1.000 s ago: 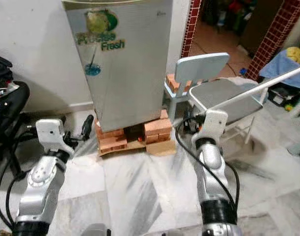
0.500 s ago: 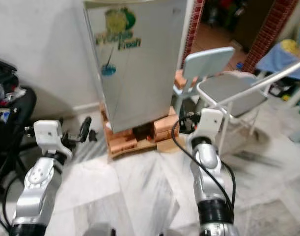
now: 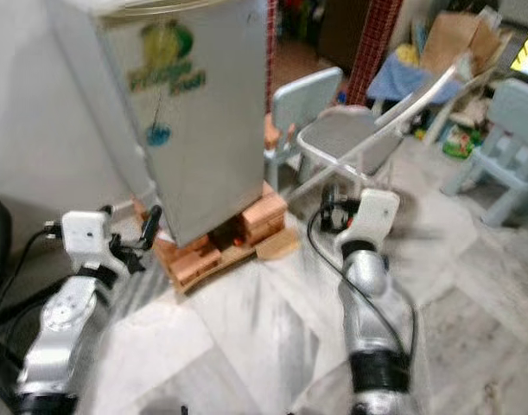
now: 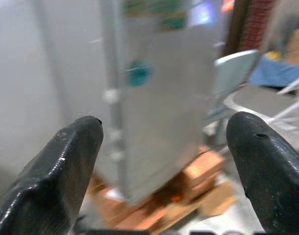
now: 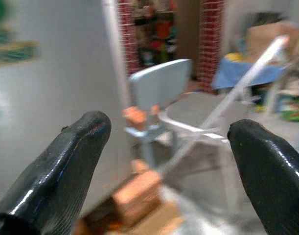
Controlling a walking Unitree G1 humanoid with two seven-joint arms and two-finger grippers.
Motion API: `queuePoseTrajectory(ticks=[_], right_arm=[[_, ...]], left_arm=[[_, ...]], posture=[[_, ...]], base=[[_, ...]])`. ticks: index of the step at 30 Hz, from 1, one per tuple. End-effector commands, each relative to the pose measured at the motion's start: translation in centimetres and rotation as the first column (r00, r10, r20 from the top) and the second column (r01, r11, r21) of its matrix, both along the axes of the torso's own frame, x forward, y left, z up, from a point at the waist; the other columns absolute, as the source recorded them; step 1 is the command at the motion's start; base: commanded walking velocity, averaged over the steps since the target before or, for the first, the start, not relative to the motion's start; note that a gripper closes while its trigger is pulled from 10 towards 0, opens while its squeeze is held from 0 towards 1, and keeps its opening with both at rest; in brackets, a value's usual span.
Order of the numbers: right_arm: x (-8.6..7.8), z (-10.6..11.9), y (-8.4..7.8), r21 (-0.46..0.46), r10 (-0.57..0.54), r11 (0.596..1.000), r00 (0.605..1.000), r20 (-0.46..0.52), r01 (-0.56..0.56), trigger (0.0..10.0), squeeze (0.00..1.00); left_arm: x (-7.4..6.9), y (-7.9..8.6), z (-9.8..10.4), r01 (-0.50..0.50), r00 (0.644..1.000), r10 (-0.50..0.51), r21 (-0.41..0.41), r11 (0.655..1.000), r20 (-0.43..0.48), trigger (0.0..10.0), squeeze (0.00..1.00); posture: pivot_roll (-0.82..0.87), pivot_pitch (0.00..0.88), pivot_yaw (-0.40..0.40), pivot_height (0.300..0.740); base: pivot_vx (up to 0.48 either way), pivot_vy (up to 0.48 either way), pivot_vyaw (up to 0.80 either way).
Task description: Restocking fridge
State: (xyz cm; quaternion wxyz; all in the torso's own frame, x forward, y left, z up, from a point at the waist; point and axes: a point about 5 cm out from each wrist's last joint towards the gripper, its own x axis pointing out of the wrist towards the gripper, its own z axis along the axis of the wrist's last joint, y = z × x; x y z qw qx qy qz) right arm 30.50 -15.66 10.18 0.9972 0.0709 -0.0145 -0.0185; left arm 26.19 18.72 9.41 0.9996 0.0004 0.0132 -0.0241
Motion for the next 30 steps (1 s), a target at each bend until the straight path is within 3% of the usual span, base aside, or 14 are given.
queuePoseTrajectory(ticks=[1,16,30], right_arm=[[0.13,0.56,-0.84,-0.016,-0.021,1.0,1.0,0.019,0.021,10.0,0.0],[0.17,0.57,-0.9,-0.013,-0.02,1.0,1.0,0.016,0.02,10.0,0.0],[0.11,0.48,-0.9,-0.027,-0.012,1.0,1.0,0.011,0.012,10.0,0.0]], left_arm=[[0.36,-0.55,0.36,0.02,1.0,-0.02,0.003,1.0,0.01,10.0,0.0],[0.3,-0.64,0.12,0.016,1.0,-0.015,-0.02,1.0,0.011,10.0,0.0],[-0.17,-0.76,-0.25,-0.014,1.0,0.014,-0.045,0.999,0.004,10.0,0.0]], posture=[[0.1,0.0,-0.007,0.74],[0.1,0.0,-0.01,0.74],[0.11,0.0,-0.025,0.74]], base=[[0.375,0.3,0.0],[0.349,0.329,-0.65],[0.043,0.453,0.0]])
